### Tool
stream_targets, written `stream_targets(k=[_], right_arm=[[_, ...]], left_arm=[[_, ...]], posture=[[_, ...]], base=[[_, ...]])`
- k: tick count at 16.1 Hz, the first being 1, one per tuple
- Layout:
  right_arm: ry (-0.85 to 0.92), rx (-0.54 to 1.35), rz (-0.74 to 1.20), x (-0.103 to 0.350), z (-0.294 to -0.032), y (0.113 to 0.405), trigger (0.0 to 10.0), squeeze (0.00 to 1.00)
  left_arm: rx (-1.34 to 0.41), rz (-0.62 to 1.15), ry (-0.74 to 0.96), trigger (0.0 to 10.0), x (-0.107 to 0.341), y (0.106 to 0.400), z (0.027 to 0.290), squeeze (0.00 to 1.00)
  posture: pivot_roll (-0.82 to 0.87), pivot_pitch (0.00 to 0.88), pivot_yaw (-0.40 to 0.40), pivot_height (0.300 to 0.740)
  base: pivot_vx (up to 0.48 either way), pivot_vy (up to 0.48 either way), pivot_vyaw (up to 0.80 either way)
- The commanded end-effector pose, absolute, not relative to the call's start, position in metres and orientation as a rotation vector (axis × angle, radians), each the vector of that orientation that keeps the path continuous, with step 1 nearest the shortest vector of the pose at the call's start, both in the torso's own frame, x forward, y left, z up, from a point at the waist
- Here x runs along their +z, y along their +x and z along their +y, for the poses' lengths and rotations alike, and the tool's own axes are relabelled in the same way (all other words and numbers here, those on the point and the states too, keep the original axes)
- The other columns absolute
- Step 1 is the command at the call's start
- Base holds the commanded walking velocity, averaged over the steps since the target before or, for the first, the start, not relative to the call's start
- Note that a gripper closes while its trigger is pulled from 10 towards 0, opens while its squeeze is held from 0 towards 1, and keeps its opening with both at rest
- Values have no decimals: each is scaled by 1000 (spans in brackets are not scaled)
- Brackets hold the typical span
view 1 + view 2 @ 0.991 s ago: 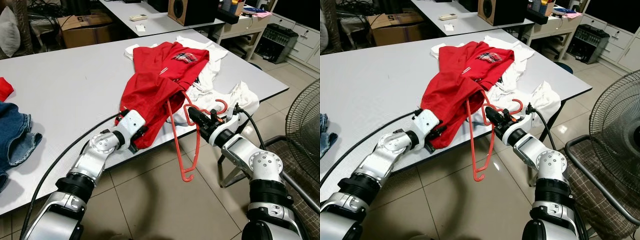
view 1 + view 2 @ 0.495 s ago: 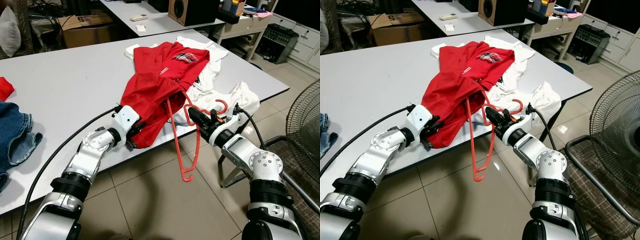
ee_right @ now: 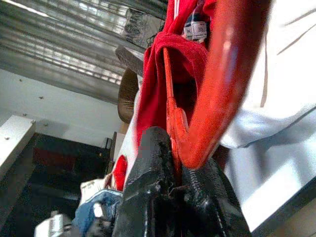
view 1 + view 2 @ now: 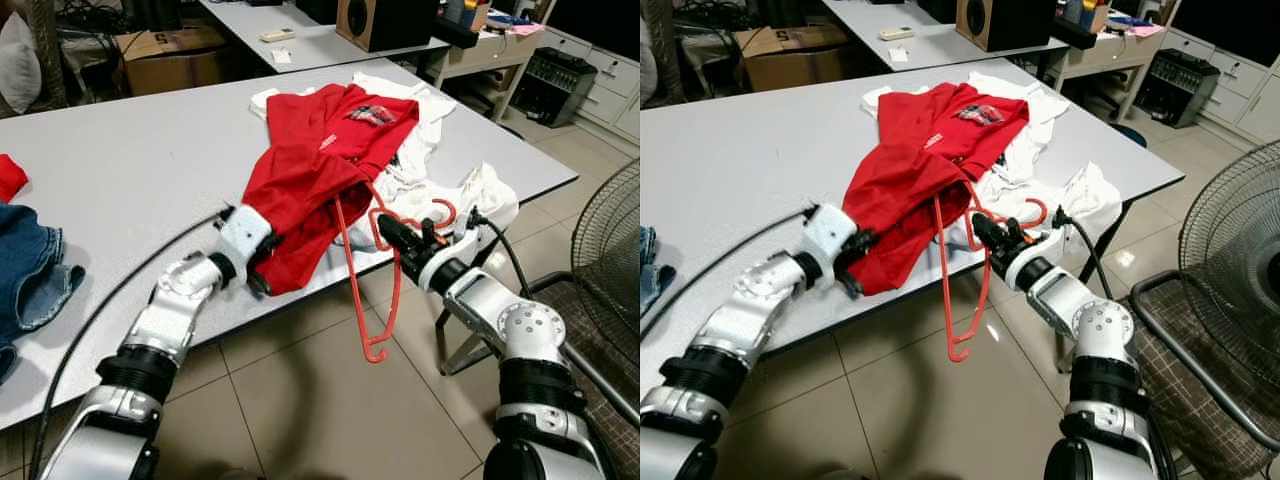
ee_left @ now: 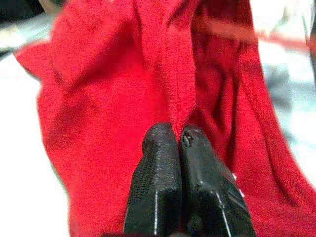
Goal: Hang hanger
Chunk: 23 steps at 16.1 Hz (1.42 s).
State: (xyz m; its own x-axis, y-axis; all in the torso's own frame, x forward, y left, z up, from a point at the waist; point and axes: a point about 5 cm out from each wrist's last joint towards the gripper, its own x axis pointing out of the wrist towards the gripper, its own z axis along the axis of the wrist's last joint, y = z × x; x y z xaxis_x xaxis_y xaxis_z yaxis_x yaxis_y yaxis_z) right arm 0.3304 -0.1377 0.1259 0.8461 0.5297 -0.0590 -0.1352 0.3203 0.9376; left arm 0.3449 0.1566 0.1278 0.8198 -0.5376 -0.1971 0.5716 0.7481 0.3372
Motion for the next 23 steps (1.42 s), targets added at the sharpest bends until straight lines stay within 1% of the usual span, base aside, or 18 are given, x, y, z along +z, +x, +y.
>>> stream_targets(k=[1, 3, 5, 6, 7, 9, 10, 11, 13, 14, 16, 17, 21, 22, 23], right_arm=[[1166, 451, 362, 133, -140, 335, 10000, 0], [1182, 451, 367, 133, -133, 338, 10000, 0], [1229, 455, 357, 137, -123, 344, 10000, 0], [1252, 455, 347, 139, -122, 347, 10000, 0], [1306, 457, 325, 146, -118, 355, 10000, 0], [1344, 449, 313, 150, -113, 362, 10000, 0], [1377, 443, 301, 152, -111, 365, 10000, 0], [1445, 423, 264, 157, -108, 371, 10000, 0], [1472, 345, 230, 156, -108, 380, 10000, 0], [1525, 297, 207, 155, -111, 383, 10000, 0], [1547, 271, 182, 157, -113, 387, 10000, 0], [1546, 247, 161, 159, -113, 390, 10000, 0], [1473, 163, 100, 165, -113, 399, 10000, 0], [1437, 146, 99, 168, -110, 402, 10000, 0], [1418, 148, 99, 170, -109, 403, 10000, 0]], left_arm=[[-611, 51, 394, 0, 134, 344, 157, 0], [-628, -13, 416, 0, 147, 338, 158, 0], [-671, -61, 485, 0, 159, 328, 160, 0], [-685, -65, 501, 0, 160, 325, 160, 0], [-719, -57, 528, 0, 159, 316, 161, 0], [-739, -46, 534, 0, 159, 309, 162, 0], [-750, -36, 546, 0, 159, 305, 162, 0], [-773, -14, 567, 0, 159, 295, 166, 0], [-783, -18, 527, 0, 165, 285, 168, 0], [-808, -5, 516, 0, 166, 280, 167, 0], [-856, 7, 494, 0, 167, 272, 163, 0], [-899, 11, 453, 0, 169, 264, 158, 0], [-983, 22, 286, 0, 184, 250, 147, 0], [-1017, 12, 227, 0, 190, 247, 140, 0], [-1023, 9, 212, 0, 191, 246, 138, 0]], posture=[[24, 0, -56, 740], [47, 0, -44, 740], [63, 0, -32, 740], [63, 0, -32, 740], [89, 0, -28, 740], [119, 7, -30, 740], [137, 23, -29, 740], [166, 59, -13, 740], [180, 93, 5, 740], [189, 106, 11, 740], [195, 118, 16, 740], [208, 137, 17, 740], [215, 160, 25, 740], [214, 163, 24, 740], [212, 164, 22, 740]], base=[[0, 0, 0], [0, 0, 0], [0, 0, 0], [0, 0, 0], [0, 0, 0], [0, 0, 0], [0, 0, 0], [0, 0, 0], [0, 0, 0], [0, 0, 0], [0, 0, 0], [0, 0, 0], [0, 0, 0], [0, 0, 0], [0, 0, 0]])
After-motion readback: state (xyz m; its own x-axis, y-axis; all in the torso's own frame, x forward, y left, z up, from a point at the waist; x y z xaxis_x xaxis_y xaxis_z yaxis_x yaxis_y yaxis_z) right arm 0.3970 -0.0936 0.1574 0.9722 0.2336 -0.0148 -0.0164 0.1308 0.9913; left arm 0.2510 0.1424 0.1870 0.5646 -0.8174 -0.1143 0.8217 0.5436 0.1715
